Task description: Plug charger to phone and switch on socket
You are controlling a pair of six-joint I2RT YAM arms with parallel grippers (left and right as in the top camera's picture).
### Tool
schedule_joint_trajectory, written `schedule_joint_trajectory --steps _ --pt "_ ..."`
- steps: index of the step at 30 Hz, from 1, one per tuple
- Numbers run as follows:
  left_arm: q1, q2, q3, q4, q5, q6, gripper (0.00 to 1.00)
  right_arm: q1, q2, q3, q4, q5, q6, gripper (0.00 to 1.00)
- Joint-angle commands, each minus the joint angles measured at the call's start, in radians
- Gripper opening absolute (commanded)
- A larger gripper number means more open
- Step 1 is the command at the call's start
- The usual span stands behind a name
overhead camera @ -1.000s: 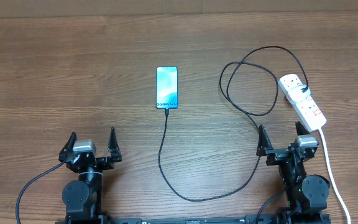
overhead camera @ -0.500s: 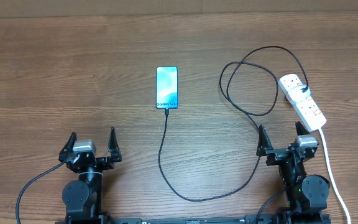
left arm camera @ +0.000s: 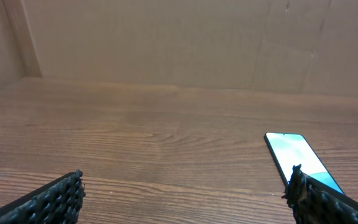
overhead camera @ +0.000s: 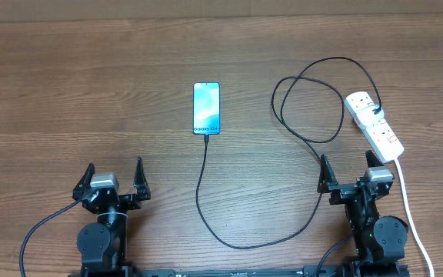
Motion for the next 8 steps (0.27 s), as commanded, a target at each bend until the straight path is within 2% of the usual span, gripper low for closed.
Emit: schedule_joint_trajectory --steps 1,8 --pt "0.004 -0.012 -0.011 0.005 0.011 0.007 1.0 0.005 -0.009 -0.01 0.006 0.013 -0.005 1.0" --pt "0.004 -0.012 -0.011 0.005 0.011 0.007 1.0 0.005 -0.009 -0.01 0.006 0.012 -0.005 1.0"
